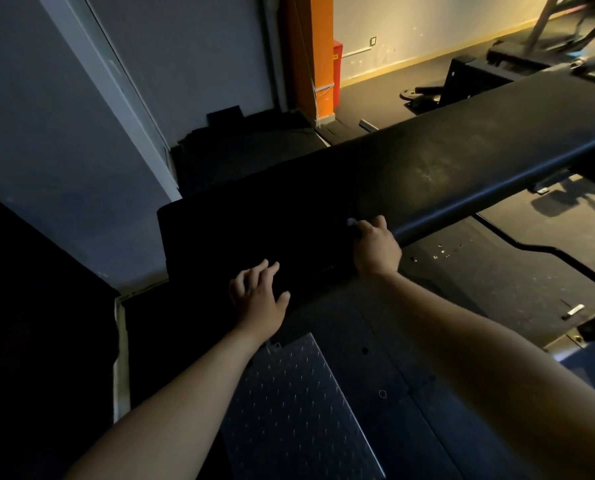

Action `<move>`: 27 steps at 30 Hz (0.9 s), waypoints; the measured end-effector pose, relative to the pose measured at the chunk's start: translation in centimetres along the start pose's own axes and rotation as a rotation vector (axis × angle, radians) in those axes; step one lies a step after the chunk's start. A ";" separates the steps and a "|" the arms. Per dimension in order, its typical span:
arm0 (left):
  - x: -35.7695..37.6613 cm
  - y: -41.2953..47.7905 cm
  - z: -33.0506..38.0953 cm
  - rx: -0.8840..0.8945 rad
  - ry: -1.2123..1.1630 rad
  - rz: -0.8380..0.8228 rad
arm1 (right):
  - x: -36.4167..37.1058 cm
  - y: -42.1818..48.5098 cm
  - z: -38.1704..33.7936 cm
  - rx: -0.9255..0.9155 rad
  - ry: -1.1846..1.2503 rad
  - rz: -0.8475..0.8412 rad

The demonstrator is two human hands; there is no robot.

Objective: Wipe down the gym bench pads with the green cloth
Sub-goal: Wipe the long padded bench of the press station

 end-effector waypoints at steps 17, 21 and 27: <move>-0.8 0.2 0.7 0.004 0.053 -0.075 | 3.2 -9.5 -6.8 -0.114 0.312 -0.094; -0.7 0.3 0.6 0.007 0.005 -0.052 | 0.4 -5.8 -2.0 0.173 0.466 0.073; -0.7 0.5 1.1 -0.007 0.032 -0.058 | 2.1 -5.7 -2.2 0.394 0.482 -0.055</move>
Point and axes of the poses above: each hand's wrist, its own y-axis towards the middle knuckle, its own x-axis out of the palm, z = x × y, the point moved 3 cm from there along y, towards the middle knuckle, and after that the axes turned 7 degrees about x, right-handed, at the moved point
